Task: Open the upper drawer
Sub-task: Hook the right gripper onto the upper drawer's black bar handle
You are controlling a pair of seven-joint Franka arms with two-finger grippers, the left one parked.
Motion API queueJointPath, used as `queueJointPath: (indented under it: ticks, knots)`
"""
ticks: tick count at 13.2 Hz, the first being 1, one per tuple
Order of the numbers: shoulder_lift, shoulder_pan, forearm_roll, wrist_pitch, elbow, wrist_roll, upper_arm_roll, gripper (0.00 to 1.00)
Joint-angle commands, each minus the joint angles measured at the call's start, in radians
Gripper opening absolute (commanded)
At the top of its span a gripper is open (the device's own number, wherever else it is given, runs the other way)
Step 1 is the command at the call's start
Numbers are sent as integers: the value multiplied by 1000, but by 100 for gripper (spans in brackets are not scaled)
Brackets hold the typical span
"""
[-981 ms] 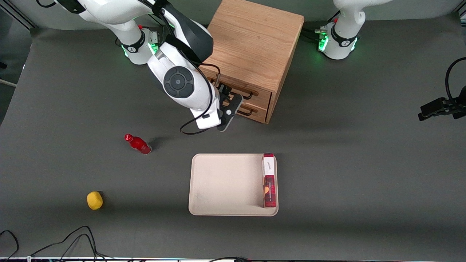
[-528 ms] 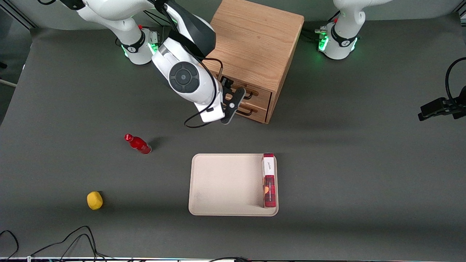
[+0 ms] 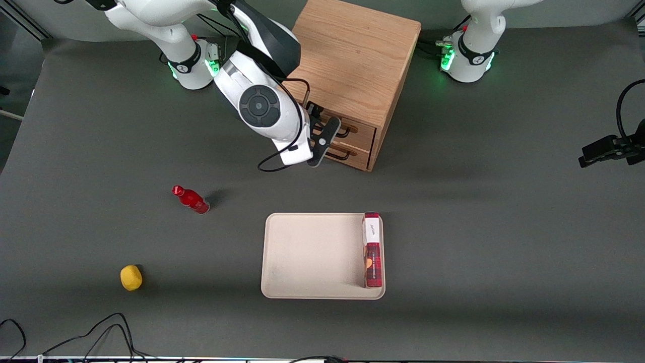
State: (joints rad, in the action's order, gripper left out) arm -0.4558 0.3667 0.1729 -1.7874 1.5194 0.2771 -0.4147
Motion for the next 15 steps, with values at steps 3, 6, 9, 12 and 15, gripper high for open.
queueJointPath:
  ticks: [3, 6, 9, 12, 15]
  knots:
    - [22, -18, 27, -41, 35, 4, -9, 100]
    - [11, -17, 25, -62, 35, 4, -9, 100]
    - [-4, -15, 14, -82, 36, 4, -7, 100]
    - [-12, -14, 10, -104, 35, 4, -4, 100]
    - [-18, -20, -16, -110, 33, 4, -3, 100]
